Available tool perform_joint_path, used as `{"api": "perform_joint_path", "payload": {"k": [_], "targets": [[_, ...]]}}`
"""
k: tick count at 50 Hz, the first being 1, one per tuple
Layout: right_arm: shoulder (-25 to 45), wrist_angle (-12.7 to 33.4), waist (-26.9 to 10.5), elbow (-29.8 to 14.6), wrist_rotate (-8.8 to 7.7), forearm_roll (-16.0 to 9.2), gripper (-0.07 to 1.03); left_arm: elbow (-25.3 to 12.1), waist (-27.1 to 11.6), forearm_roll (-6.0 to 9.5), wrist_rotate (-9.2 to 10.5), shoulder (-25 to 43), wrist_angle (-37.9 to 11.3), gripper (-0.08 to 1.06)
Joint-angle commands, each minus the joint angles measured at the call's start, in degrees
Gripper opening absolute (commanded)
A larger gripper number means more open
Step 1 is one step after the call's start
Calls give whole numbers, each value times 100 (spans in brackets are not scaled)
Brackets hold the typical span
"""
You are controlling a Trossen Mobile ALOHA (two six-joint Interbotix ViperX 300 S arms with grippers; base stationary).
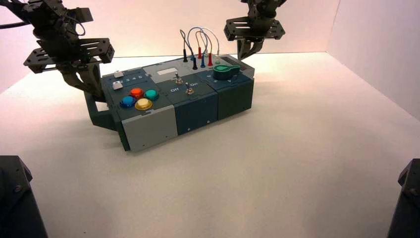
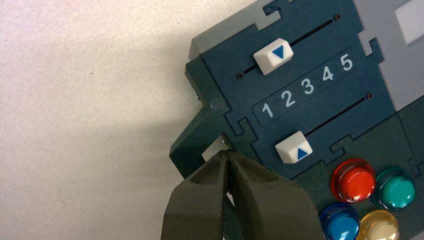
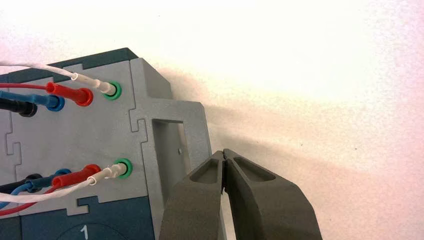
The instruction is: Move the box to the left.
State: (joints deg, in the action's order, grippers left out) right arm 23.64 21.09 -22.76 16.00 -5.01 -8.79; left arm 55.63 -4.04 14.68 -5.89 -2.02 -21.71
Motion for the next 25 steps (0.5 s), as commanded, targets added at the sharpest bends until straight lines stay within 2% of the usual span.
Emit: {"api": "perform_joint_path", "payload": {"k": [1, 8, 25], "targets": [[-62, 70, -325, -114, -18, -53, -2, -9, 193, -44, -26, -79, -18, -3], [-9, 211, -483, -255, -18, -44, -2, -26, 334, -53, -79, -97, -44, -3], [246, 536, -984, -694, -18, -70, -2, -185, 562, -70, -70, -105, -79, -3]]}}
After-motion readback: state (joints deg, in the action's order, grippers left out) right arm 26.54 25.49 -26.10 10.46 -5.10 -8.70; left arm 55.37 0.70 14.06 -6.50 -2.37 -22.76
